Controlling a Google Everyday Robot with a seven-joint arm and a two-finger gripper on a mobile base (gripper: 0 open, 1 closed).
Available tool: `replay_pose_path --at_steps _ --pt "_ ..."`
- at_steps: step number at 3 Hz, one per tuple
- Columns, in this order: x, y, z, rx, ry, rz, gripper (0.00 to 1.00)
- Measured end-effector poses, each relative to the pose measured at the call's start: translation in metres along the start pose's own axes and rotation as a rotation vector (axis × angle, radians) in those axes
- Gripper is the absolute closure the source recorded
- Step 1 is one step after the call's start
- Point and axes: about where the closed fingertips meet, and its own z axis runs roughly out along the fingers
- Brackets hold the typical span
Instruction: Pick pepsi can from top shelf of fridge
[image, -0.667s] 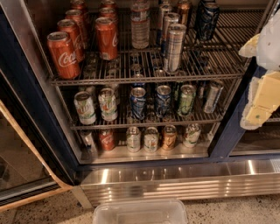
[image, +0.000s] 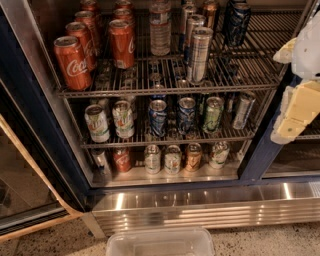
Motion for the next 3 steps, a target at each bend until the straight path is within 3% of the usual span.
replay_pose_path --at_steps 1,3 --pt "-0.0012 -0.0244 0.0171 0.042 -0.026 0.029 0.0" --pt "-0.0083 -0.0288 0.0182 0.071 -0.051 0.024 0.0"
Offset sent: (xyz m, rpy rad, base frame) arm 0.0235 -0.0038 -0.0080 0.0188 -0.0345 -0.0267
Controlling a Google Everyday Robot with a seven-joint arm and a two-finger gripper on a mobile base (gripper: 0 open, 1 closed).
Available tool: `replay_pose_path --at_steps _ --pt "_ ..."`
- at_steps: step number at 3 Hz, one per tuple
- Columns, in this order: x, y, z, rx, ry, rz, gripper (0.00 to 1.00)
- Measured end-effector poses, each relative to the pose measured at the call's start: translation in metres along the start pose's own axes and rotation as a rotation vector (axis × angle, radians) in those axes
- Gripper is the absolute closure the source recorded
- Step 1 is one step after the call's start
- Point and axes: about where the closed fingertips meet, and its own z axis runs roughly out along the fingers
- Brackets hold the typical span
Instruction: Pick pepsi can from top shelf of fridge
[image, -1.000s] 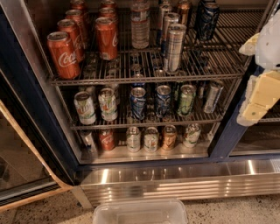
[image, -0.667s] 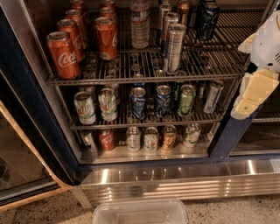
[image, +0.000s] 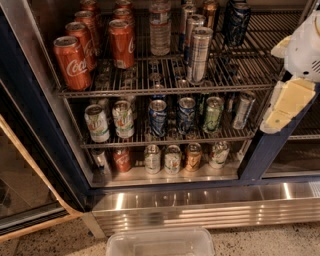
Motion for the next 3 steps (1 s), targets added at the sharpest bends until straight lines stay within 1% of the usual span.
replay_pose_path --at_steps 1,2,3 --pt "-0.005 -0.017 -0.005 0.075 -0.07 0.006 0.0" --pt "-0.006 -0.038 -0.011 0.132 -0.151 -0.009 0.0" --pt "-0.009 -0.07 -0.008 0.16 -0.221 -0.017 0.0"
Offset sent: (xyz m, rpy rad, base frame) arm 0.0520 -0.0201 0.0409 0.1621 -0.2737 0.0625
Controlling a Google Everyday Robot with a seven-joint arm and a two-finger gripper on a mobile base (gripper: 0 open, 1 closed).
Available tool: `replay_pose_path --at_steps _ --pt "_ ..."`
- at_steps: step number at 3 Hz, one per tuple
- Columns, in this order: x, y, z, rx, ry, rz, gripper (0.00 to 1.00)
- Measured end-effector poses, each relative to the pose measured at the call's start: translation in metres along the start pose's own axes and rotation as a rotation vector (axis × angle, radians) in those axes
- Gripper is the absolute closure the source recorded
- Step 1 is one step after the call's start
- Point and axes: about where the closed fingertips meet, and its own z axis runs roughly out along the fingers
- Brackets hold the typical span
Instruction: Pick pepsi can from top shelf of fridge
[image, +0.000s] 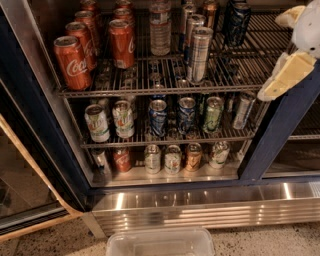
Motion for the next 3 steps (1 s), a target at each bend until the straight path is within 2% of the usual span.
replay_pose_path --at_steps 1,2,3 --pt "-0.0044 -0.0423 0.0157 0.025 -0.047 0.008 0.0" --pt "-0.0043 -0.0415 0.0161 0.024 -0.046 0.008 0.0" --pt "-0.0082 -0.0432 0.0195 0.045 -0.072 0.007 0.0"
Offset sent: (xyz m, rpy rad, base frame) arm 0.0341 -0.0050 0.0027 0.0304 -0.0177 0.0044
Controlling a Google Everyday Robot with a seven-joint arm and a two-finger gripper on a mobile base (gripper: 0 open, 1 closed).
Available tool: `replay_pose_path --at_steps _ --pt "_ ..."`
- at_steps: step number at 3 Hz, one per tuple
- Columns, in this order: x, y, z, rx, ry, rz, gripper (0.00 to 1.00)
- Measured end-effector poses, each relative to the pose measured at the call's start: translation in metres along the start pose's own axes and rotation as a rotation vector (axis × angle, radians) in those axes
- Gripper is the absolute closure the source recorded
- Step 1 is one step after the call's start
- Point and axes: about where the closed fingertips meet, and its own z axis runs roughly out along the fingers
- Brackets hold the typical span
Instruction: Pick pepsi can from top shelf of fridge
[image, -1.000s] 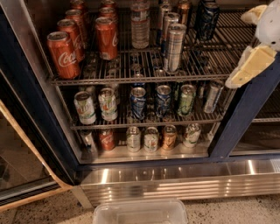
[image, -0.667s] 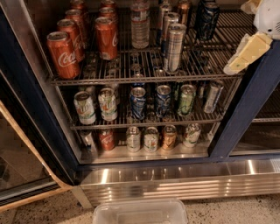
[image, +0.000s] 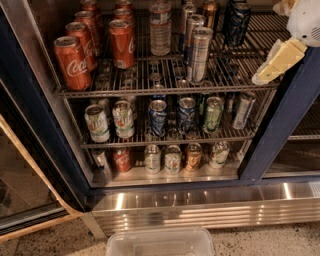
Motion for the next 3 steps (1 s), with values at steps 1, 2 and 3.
replay_pose_path --at_steps 1,2,3 --pt "-0.01 -0.015 0.019 0.053 -0.038 -0.005 0.0" --pt "-0.021 -0.031 0.031 0.12 -0.068 -0.003 0.0" --pt "-0.027 -0.044 0.04 0.163 -0.093 0.006 0.0"
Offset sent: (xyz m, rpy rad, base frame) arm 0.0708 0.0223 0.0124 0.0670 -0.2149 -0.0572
